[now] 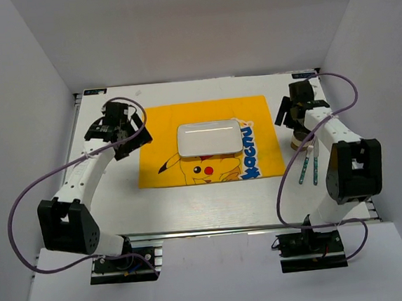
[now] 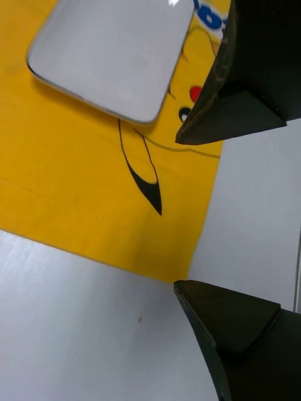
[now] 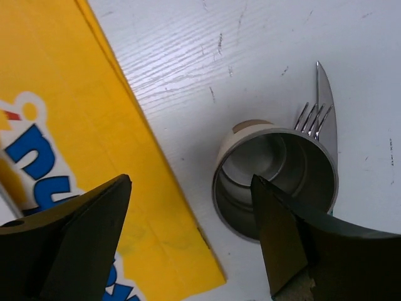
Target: Set the dinner table for one person
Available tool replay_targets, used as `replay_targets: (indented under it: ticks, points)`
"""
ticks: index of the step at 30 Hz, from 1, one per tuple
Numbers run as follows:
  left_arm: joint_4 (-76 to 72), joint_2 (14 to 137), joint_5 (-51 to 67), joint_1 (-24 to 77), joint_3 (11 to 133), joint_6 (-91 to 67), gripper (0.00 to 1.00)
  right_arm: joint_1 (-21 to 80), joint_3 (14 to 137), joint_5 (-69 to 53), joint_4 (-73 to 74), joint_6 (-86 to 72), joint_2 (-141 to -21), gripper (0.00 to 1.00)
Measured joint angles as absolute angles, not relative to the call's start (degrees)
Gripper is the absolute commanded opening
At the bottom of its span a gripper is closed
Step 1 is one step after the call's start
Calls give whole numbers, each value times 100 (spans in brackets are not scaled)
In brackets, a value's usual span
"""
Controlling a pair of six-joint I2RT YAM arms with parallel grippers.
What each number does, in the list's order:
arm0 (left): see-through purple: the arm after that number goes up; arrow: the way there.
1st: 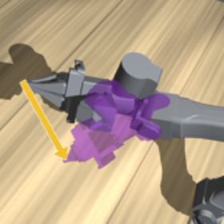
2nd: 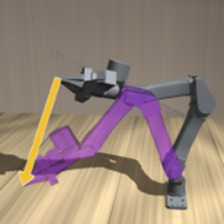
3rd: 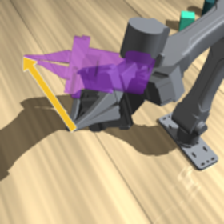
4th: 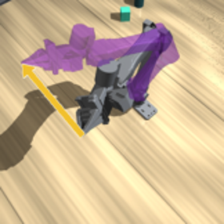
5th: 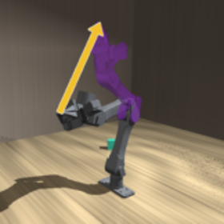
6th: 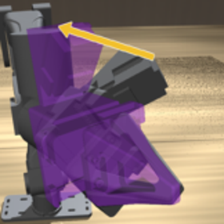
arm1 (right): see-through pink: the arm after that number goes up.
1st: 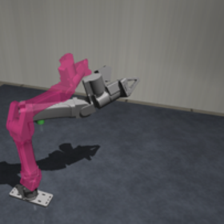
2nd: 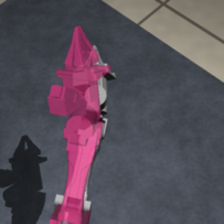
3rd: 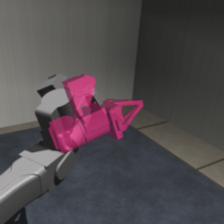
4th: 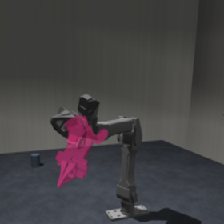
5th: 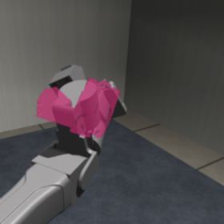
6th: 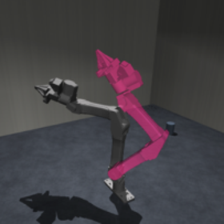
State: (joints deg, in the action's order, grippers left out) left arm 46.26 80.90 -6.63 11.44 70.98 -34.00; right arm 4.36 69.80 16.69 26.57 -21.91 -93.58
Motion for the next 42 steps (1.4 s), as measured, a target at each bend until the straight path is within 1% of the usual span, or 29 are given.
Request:
replay_targets:
  ticks: [2,3,5,6,7,8,9,10,11,14,17,21,25,28,30,34,39,41,42]
  points:
    - [4696,8239,-637,1144,6958,-3308,98,399,7002,1688,2659,-2196,-9585,76]
    - [4705,8300,-615,1144,6919,-3269,98,390,7002,1686,2655,-2189,-9688,70]
    - [4713,8348,-556,1144,6864,-3192,98,386,6995,1691,2650,-2185,-9810,61]
    - [4709,8342,-526,1144,6853,-3166,98,386,6984,1704,2637,-2187,-9845,49]
    - [4683,8322,-491,1144,6842,-3140,98,384,6982,1741,2626,-2167,-9870,42]
    - [4646,8298,-454,1144,6825,-3096,98,386,6982,1802,2604,-2182,-9891,23]
    - [4617,8276,-408,1144,6807,-3070,98,388,6984,1885,2598,-2147,-9913,10]
    - [4600,8259,-375,1144,6794,-3039,98,390,6987,1968,2600,-2191,-9942,1]
    - [4591,8250,-349,1144,6788,-3017,98,401,7000,2106,2593,-2185,-9963,0]
    - [4545,8226,-263,1144,6781,-2945,98,482,7076,2399,2655,-2139,-9970,0]
    - [4469,8110,-244,1144,6696,-2934,98,652,7548,2438,2928,-1984,-10101,0]
    - [4451,7754,-451,1146,6556,-2965,98,978,9155,2290,3249,-1719,-10919,0]
    - [4421,7358,-663,1144,6482,-2982,98,1398,11015,2222,3594,-1455,-12095,0]
    - [4366,7328,-685,1142,6482,-2982,98,1638,12223,2231,3920,-1260,-12947,0]
    - [4355,7371,-683,1142,6482,-2980,98,1778,12776,2226,4036,-1120,-13397,0]
    - [4324,7389,-663,1142,6436,-2976,98,1914,12829,2231,4077,-915,-13625,0]
    - [4270,7387,-617,1142,6410,-2952,98,1883,12814,2217,4058,-788,-13631,0]
    - [4241,7387,-582,1142,6410,-2941,98,1872,12811,2189,4056,-753,-13635,3]
    - [4230,7387,-558,1142,6410,-2936,98,1870,12807,2174,4049,-746,-13638,8]
